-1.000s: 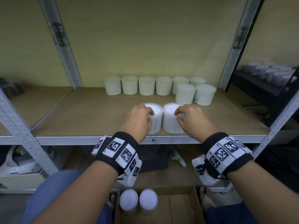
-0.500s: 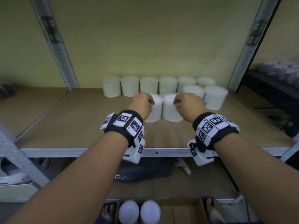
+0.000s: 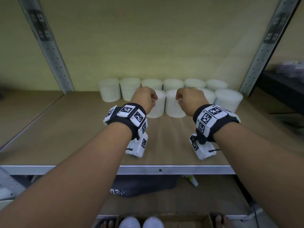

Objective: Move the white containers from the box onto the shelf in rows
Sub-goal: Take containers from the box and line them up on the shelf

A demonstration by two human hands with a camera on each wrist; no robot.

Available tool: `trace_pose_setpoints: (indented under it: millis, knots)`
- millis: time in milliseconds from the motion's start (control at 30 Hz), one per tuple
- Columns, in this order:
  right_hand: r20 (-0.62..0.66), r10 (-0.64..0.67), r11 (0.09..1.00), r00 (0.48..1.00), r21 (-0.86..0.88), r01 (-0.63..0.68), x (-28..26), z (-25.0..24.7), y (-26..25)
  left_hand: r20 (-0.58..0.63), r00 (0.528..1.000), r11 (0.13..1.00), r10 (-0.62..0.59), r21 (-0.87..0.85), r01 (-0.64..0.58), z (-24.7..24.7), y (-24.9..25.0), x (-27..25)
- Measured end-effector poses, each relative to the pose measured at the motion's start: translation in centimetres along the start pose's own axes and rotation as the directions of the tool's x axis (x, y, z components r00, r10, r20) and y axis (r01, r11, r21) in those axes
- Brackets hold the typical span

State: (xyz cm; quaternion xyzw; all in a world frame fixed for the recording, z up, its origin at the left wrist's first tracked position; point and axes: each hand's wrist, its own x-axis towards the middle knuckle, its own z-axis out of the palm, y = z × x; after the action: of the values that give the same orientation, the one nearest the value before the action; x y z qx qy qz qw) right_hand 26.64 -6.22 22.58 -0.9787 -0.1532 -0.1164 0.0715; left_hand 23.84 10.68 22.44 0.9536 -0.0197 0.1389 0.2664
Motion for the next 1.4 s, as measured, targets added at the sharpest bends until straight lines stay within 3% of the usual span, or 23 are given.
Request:
trace_pose_setpoints:
  millis: [267, 467, 900, 1100, 1267, 1400]
  knots:
    - [0.001, 0.000, 1.000, 1.000, 0.002, 0.000, 1.3, 0.7, 0.3, -0.007, 1.000, 1.000, 0.003, 0.010, -0.003, 0.6, -0.5, 1.3]
    - [0.084, 0.017, 0.987, 0.996, 0.158, -0.030, 0.5, 0.5, 0.6, 0.065, 0.998, 0.999, 0.002, 0.043, -0.005, -0.3, -0.5, 0.3]
    - [0.046, -0.054, 0.964, 0.997, 0.263, 0.040, -11.1, -0.3, -2.5, 0.088, 0.995, 0.993, 0.045, 0.109, -0.055, -4.1, 1.2, -11.9]
    - [0.064, -0.054, 0.944, 0.996, 0.328, 0.030, -17.8, 1.1, -4.2, 0.165, 0.986, 0.998, -0.014, 0.058, 0.004, -3.0, 0.6, -18.8]
    - [0.069, -0.079, 0.929, 0.994, 0.366, 0.048, -22.3, 3.8, -5.1, 0.285, 0.954, 0.996, -0.090, 0.020, 0.088, 0.3, -2.3, -23.3]
    - [0.225, -0.068, 0.923, 0.972, 0.383, -0.023, -24.3, 8.0, -5.3, 0.410, 0.891, 0.981, -0.196, 0.082, 0.178, 4.1, -5.8, -25.8]
